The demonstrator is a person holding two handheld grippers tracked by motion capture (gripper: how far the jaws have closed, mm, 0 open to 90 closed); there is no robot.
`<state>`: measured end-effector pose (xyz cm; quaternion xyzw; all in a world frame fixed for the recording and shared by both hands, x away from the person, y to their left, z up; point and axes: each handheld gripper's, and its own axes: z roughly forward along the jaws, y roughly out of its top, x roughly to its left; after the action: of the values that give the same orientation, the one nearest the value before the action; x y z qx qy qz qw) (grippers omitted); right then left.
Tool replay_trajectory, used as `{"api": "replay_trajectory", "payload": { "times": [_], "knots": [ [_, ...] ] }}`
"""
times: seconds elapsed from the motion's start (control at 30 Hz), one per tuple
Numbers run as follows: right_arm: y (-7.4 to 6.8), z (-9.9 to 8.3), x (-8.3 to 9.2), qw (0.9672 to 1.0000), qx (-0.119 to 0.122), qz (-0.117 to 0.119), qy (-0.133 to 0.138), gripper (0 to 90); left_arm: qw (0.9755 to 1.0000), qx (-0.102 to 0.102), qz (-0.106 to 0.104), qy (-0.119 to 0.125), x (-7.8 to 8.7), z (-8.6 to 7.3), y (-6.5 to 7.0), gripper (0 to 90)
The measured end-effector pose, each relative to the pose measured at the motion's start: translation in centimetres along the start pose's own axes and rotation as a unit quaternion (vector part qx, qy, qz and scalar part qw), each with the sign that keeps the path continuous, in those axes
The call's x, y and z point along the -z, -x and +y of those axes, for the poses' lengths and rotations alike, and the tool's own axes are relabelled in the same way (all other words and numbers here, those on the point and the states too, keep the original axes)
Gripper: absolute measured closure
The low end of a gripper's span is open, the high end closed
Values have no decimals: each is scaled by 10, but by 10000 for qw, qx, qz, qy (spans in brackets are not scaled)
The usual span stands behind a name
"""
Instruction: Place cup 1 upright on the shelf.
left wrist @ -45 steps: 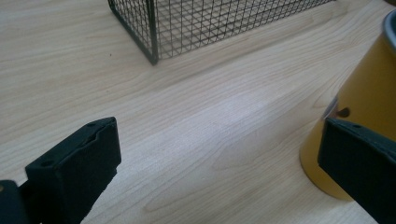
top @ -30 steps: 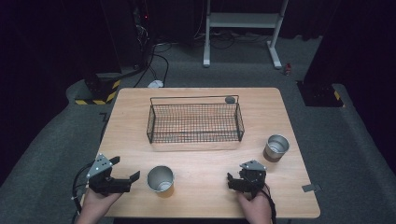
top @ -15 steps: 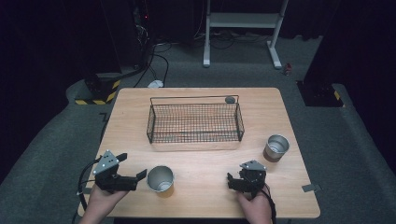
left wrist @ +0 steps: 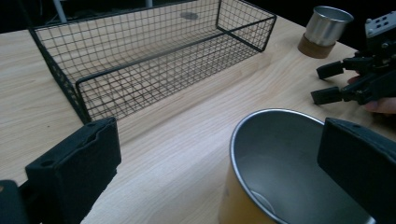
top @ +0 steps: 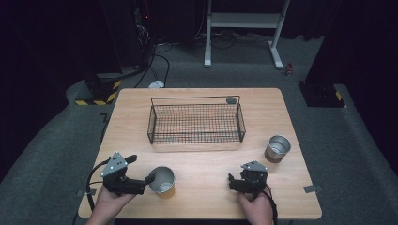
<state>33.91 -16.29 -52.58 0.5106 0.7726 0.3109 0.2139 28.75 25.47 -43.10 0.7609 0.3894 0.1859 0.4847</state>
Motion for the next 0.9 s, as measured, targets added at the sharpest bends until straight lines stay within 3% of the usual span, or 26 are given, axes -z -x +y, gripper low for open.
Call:
{"api": "replay_trajectory", "payload": {
  "times": [0.43,0.5,0.9],
  "knots": [
    [0,0,0,10000,2,1,0,90,9993,-203,-309,-2,-7,1,22,1],
    [0,0,0,10000,0,0,-1,90,9991,-145,-386,16,-8,0,25,1],
    [0,0,0,10000,2,0,0,90,9986,-278,-442,57,-18,-6,35,1]
  ]
}}
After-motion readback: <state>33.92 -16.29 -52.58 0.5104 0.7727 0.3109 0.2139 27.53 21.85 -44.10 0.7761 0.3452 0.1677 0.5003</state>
